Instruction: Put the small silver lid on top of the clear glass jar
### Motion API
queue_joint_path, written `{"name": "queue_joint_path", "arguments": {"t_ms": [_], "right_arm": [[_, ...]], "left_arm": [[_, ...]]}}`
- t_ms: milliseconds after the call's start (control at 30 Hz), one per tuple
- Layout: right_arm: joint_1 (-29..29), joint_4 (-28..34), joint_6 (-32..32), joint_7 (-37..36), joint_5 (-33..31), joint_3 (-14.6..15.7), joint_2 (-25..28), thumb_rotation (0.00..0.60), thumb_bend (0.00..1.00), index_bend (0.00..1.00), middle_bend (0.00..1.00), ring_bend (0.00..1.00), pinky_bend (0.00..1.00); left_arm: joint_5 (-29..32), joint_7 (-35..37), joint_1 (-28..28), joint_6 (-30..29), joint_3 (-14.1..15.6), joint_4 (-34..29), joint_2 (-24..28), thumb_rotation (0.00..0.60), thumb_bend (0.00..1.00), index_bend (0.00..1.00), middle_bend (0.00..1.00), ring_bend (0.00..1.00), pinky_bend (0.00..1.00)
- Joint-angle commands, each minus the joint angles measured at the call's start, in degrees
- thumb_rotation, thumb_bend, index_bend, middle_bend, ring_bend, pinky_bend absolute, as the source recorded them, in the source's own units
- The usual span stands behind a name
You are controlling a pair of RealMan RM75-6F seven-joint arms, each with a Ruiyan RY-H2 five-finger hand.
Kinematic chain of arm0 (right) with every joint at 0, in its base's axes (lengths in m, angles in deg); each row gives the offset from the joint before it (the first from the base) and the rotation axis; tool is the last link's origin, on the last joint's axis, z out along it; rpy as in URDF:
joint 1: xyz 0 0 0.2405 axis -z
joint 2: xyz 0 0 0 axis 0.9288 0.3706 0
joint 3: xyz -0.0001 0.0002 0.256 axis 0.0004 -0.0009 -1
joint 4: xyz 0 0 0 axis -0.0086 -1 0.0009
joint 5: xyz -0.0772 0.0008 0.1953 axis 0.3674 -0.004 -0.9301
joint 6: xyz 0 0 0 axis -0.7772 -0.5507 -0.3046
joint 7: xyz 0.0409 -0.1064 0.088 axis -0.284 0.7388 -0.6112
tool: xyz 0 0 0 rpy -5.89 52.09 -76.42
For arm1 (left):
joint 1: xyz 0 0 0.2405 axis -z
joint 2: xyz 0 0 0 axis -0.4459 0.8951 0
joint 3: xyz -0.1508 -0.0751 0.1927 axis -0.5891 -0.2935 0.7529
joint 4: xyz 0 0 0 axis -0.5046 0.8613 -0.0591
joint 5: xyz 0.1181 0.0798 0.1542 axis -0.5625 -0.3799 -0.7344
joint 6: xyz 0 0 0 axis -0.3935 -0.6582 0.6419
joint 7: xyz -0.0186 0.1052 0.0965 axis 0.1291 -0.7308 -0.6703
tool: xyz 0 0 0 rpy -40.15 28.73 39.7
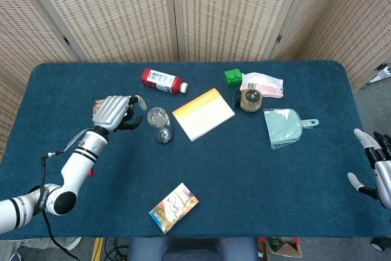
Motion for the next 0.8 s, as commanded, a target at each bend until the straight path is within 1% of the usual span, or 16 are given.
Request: {"name": "queue_joint_path", "arguments": {"t_ms": [33,100,133,233,567,800], "right_arm": [[-0.02,0.12,0.00,0.12,0.01,-0.01,0.02,0.600,0.24,0.01,0.14,0.03,0.07],[-0.02,0.27,0.03,0.29,-0.05,-0.01,0.06,0.600,0.24,0.01,0.14,0.03,0.07],[-0.01,0.34,0.03,0.36,-0.06,-0.01,0.09,0.600,0.24,0.01,0.14,0.03,0.07],[0.03,0.52,0.04,0.56,-0.15,0.02,0.17,0.600,0.24,0.01,0.14,0.03,0.07],[-0.11,0.36,0.47,0.57,-0.45,0.02,0.04,0.600,0.24,0.01,0.14,0.03,0.07],[-0.11,0.10,0.48,0.39,-0.49,0.02,-0.06,0.600,0.24,0.01,0.14,0.03,0.07]], "left_arm": [[-0.43,1.29,0.06,1.38,-0.08,-0.62,0.61,0.308,0.50,0.39,1.00,1.00,1.00],[-1.19,2.30,0.28,2.63,-0.06,-0.77,0.84,0.221,0.51,0.37,1.00,1.00,1.00],[-1.53,2.66,0.39,3.18,0.02,-0.75,0.90,0.203,0.51,0.36,1.00,1.00,1.00],[-2.32,3.04,0.87,4.34,0.28,-0.50,0.78,0.122,0.52,0.33,1.00,1.00,1.00],[-3.55,0.94,1.97,3.61,1.13,0.77,-0.98,0.116,0.52,0.32,1.00,1.00,1.00],[-4.56,-2.76,2.54,1.86,2.36,2.10,-2.59,0.120,0.52,0.32,1.00,1.00,1.00]]}}
